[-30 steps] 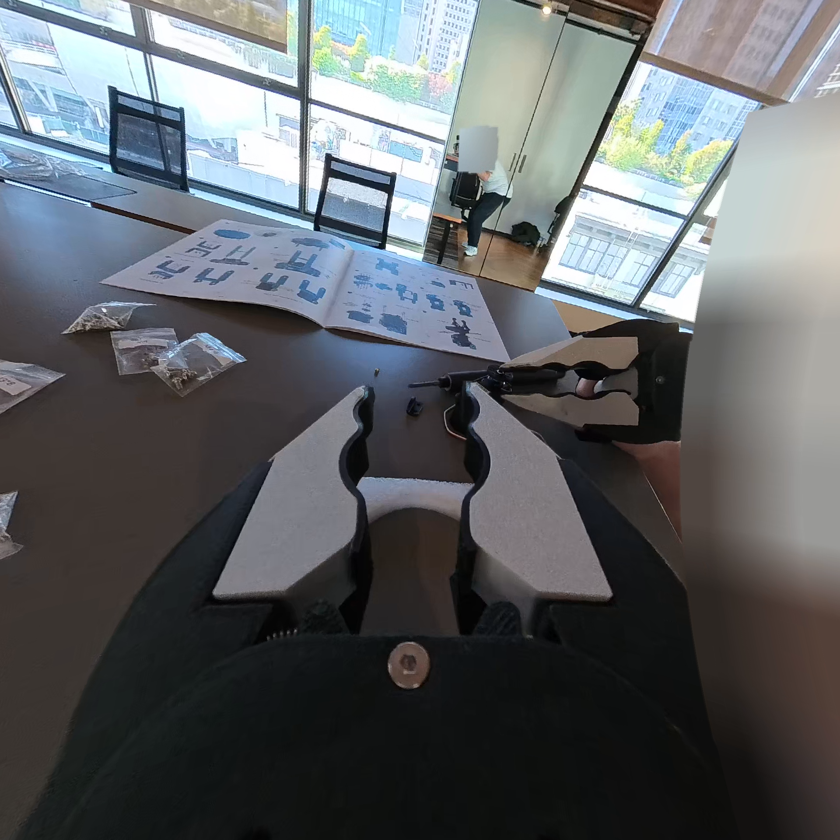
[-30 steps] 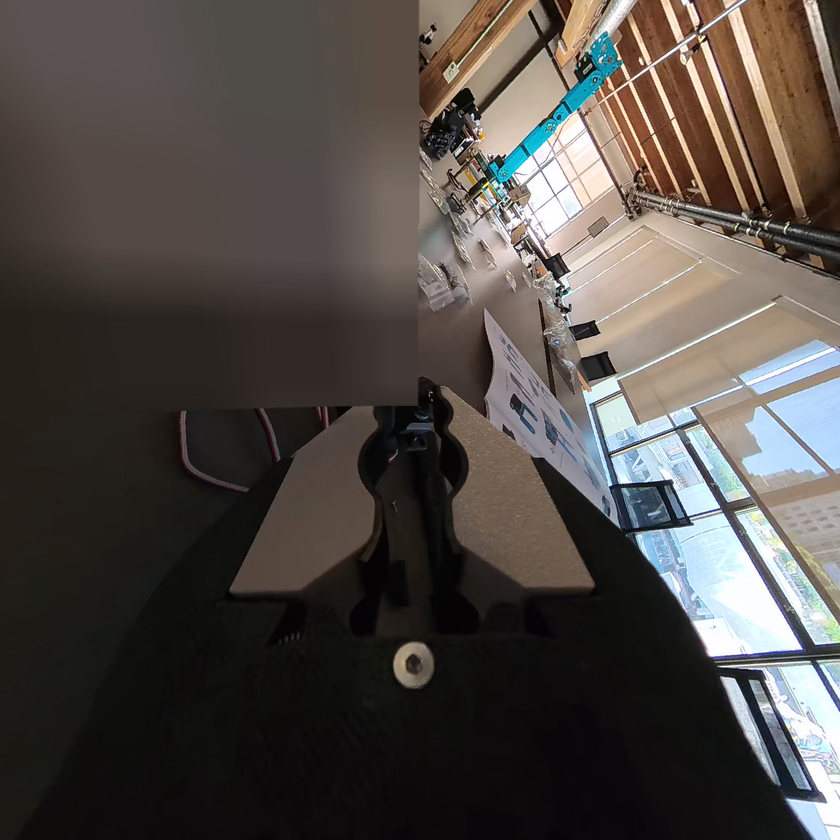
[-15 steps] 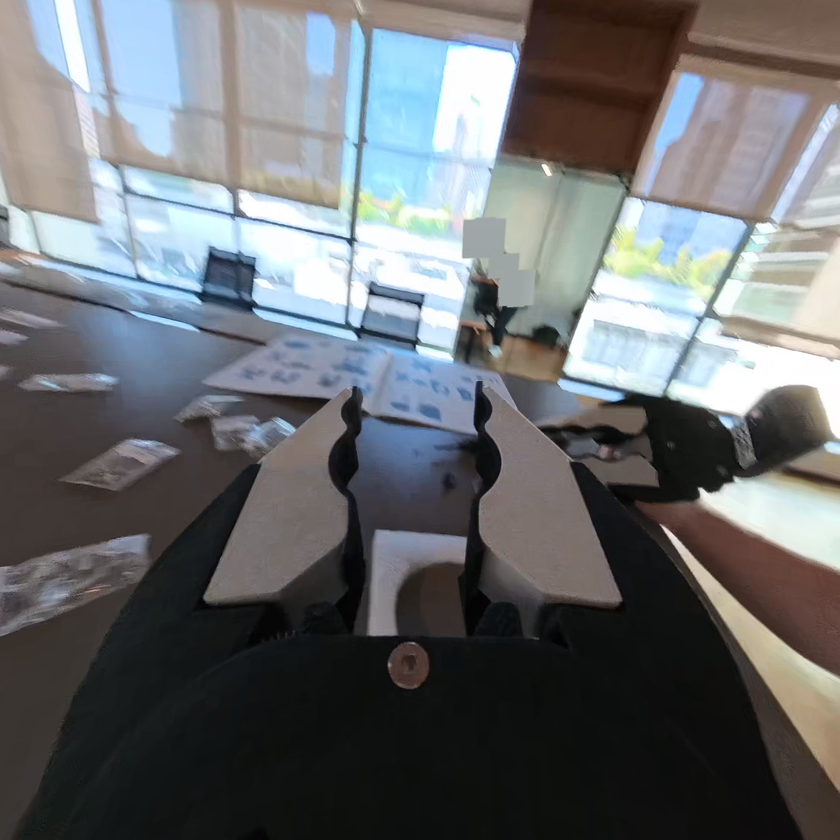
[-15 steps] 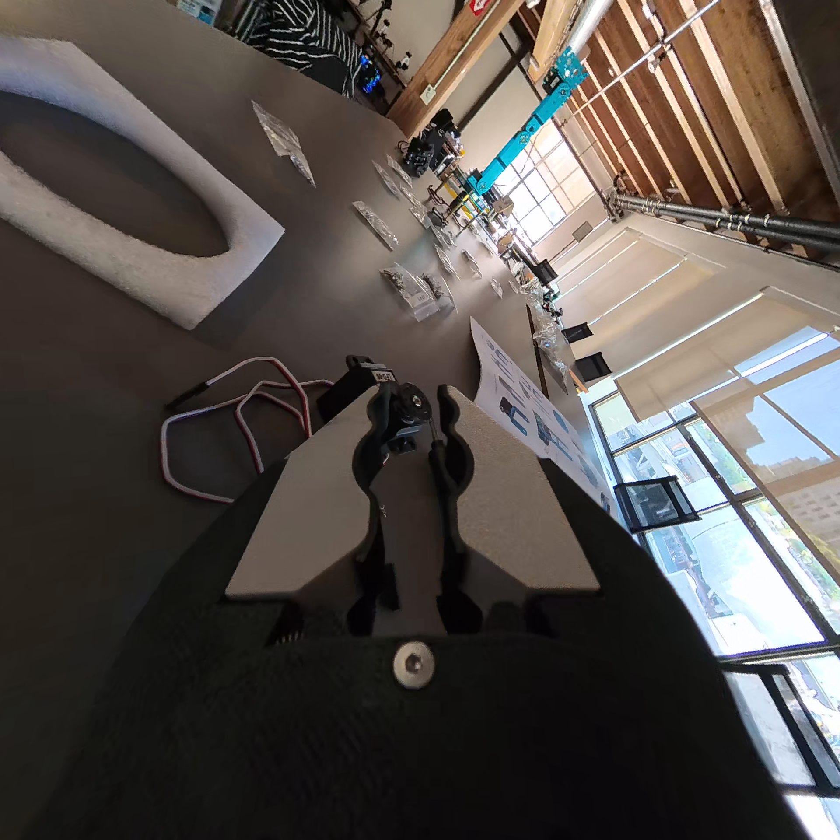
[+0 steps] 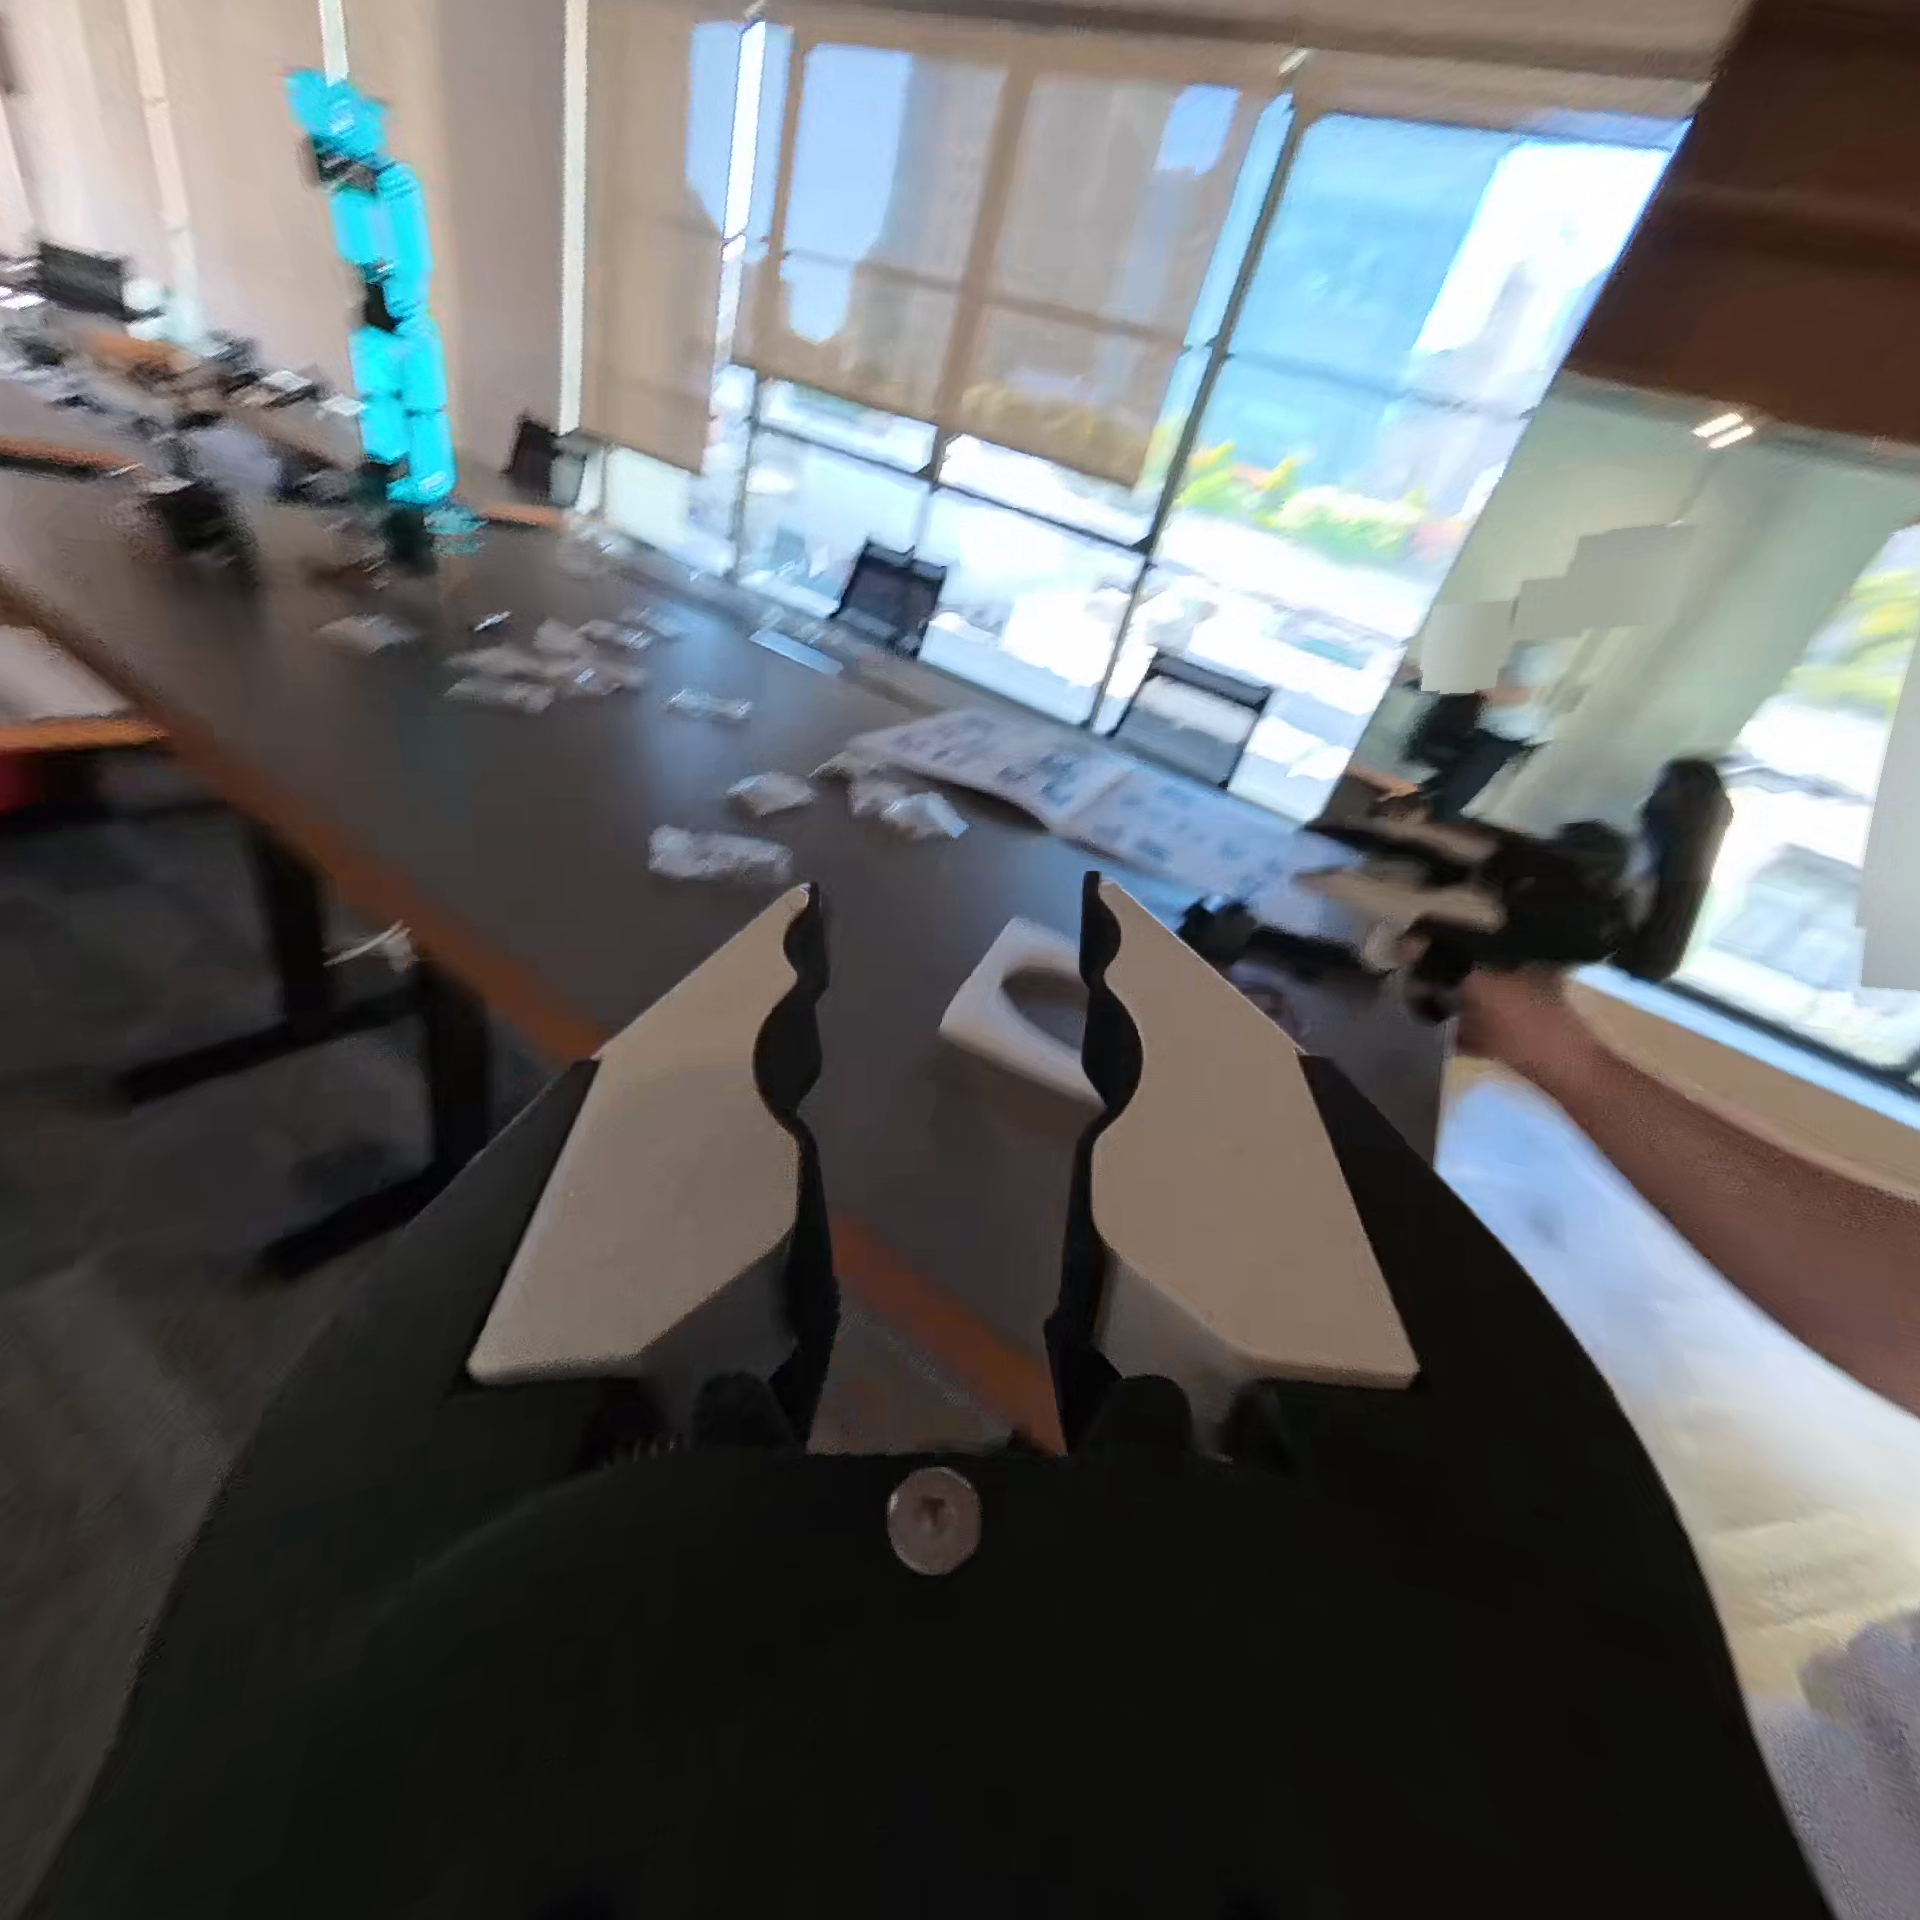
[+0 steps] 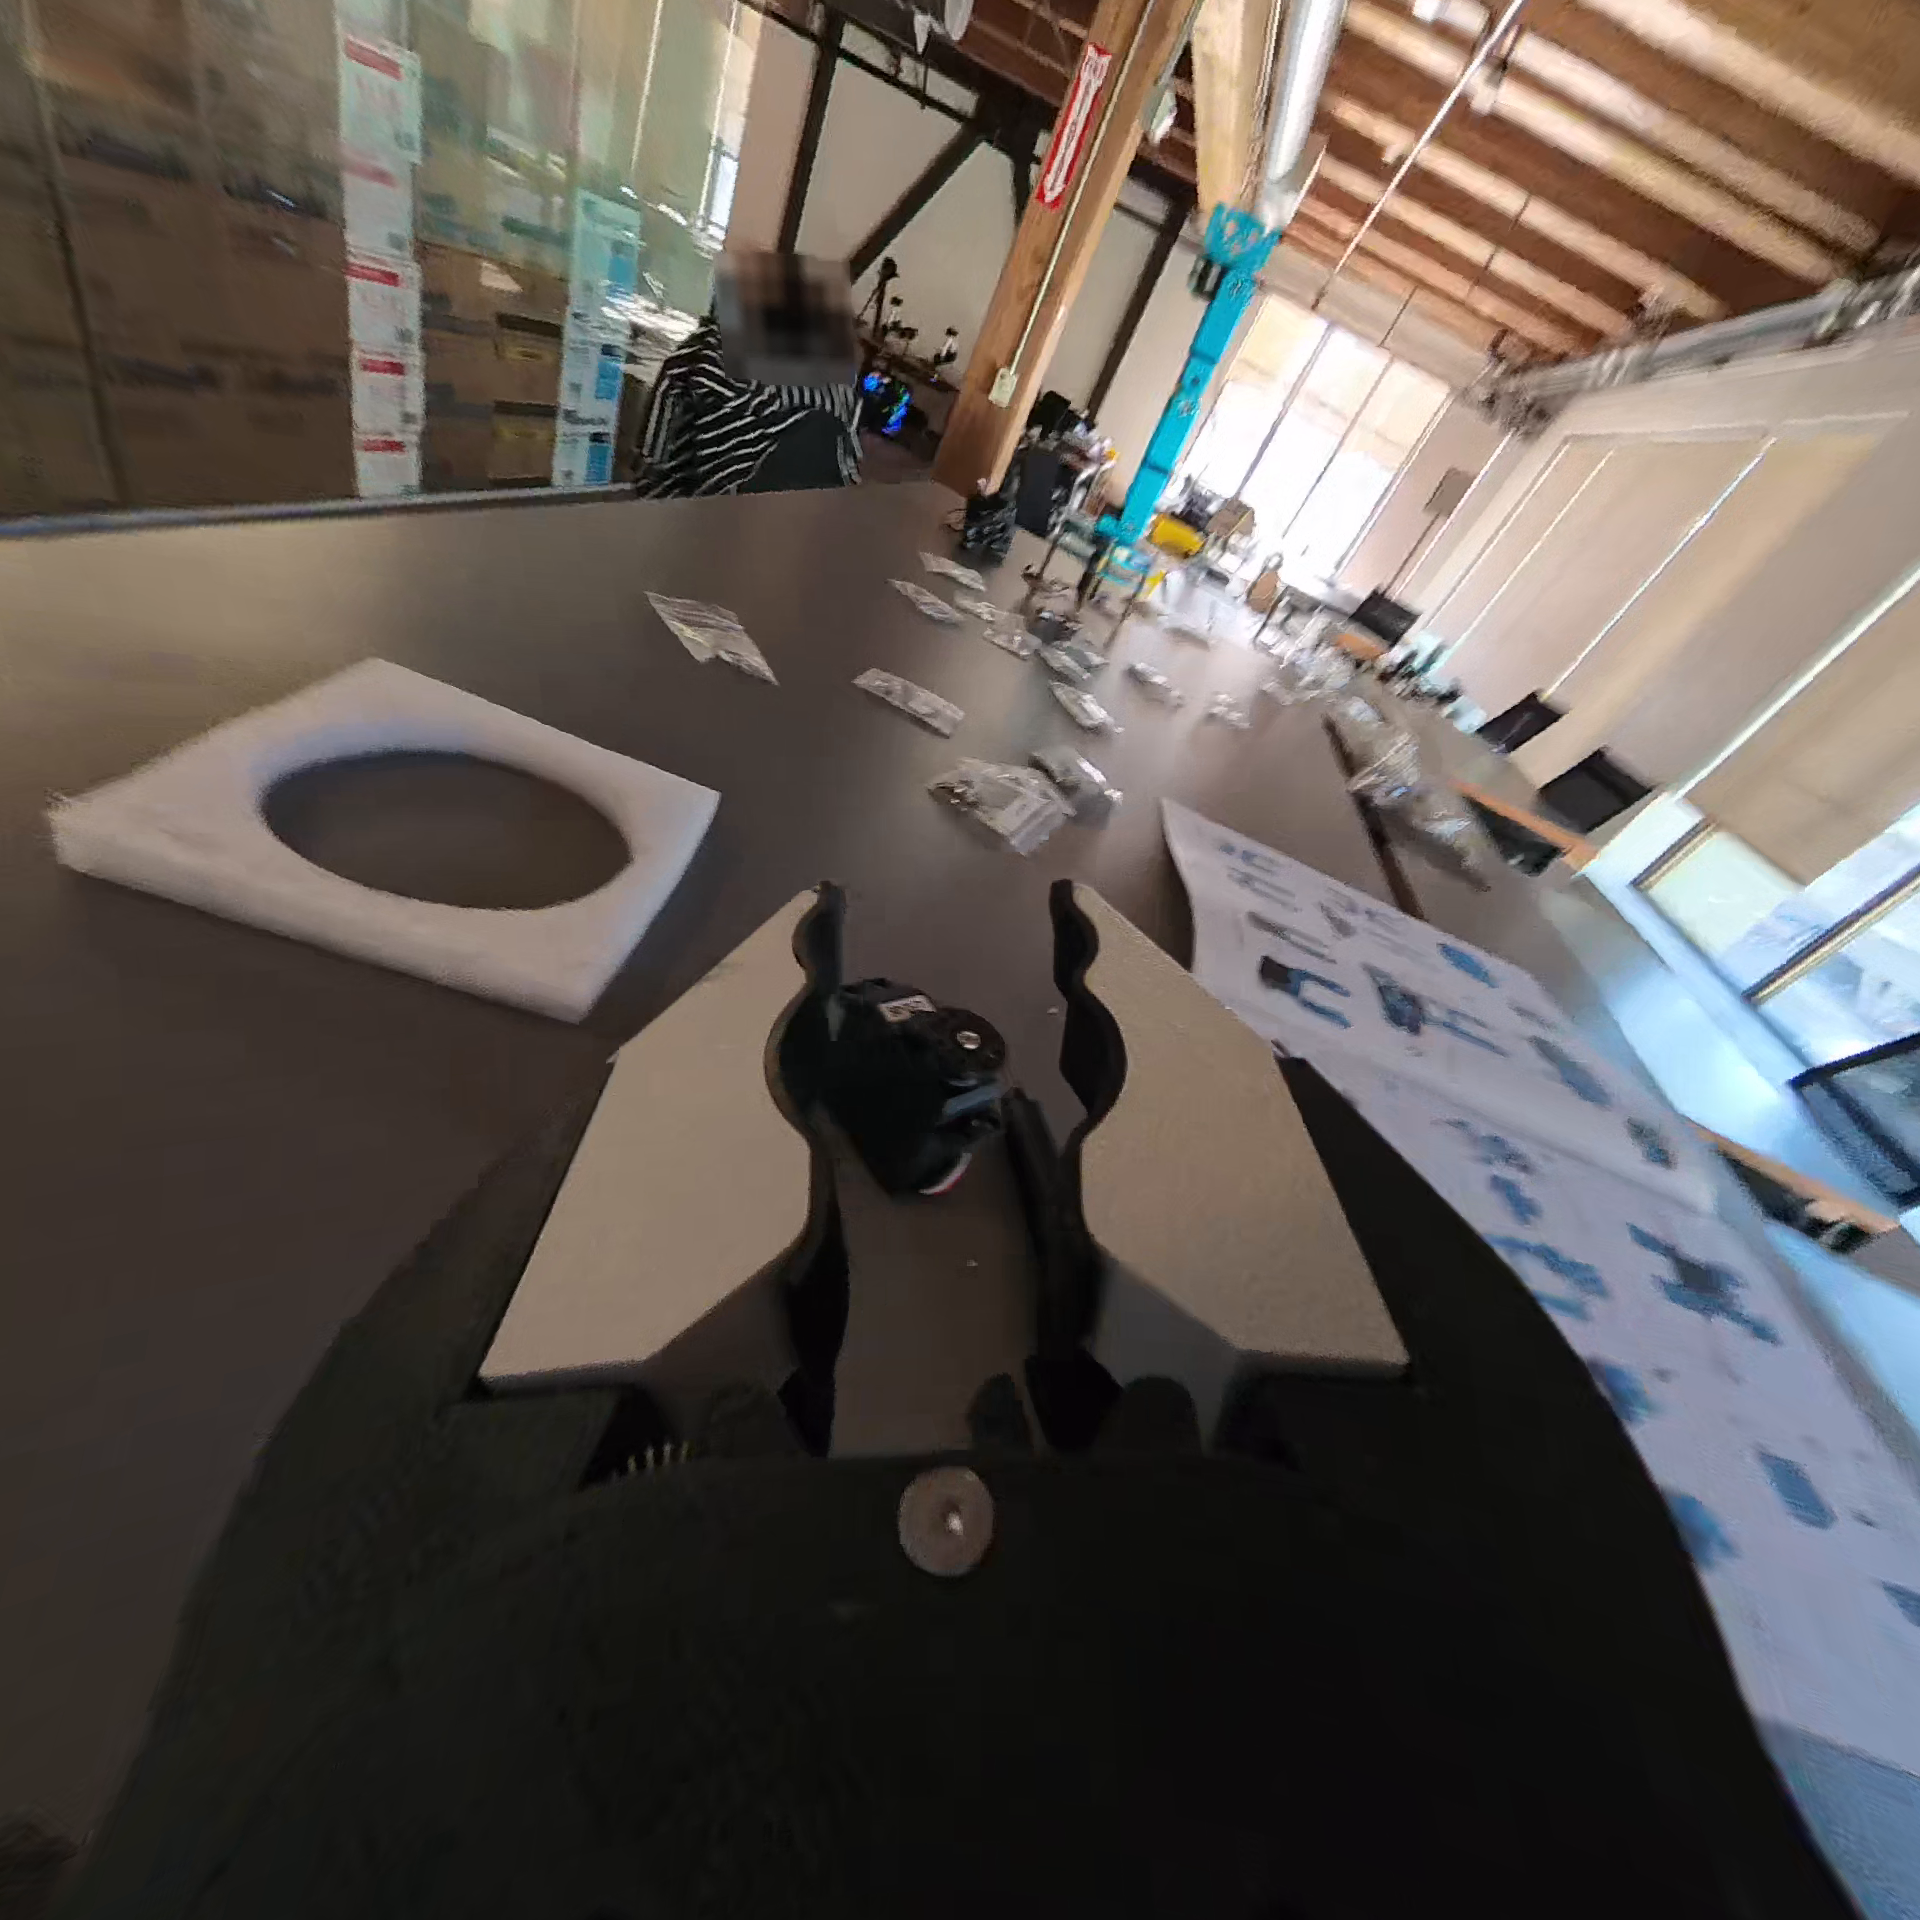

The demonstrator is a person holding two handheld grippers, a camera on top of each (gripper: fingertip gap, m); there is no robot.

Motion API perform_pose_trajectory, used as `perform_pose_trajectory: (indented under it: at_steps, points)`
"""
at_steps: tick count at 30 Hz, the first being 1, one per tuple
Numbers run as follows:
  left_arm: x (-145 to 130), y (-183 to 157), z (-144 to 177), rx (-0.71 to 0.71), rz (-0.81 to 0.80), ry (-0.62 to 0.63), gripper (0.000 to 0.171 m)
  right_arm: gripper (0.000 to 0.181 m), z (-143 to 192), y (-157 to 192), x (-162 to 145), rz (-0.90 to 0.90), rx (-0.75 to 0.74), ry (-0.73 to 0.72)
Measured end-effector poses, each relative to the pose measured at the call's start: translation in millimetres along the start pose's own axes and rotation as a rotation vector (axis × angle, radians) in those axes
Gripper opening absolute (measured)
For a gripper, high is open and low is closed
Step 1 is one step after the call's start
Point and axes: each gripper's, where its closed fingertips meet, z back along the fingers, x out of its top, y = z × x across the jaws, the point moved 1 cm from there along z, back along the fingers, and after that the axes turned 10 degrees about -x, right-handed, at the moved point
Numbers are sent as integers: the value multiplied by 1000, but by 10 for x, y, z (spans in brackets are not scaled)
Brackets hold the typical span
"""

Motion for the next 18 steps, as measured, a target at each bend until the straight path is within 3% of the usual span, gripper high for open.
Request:
perform_pose_trajectory:
  at_steps: [2, 5, 11, 15, 18]
  points:
    - [-111, 24, 312, 106, 5, 70, 48, 39, 34, 98, 74, -133, 59, 71]
    - [1, 102, 635, 130, 55, 85, 51, 40, -4, 273, 198, -269, 134, 143]
    - [528, 694, 1250, 112, -22, 59, 49, 43, -431, 428, 368, -134, -63, 220]
    - [696, 1208, 1745, 68, -62, 167, 45, 44, -611, 589, 580, -146, -269, 230]
    - [752, 1530, 2121, 55, -49, 255, 44, 44, -828, 811, 660, -258, -278, 290]
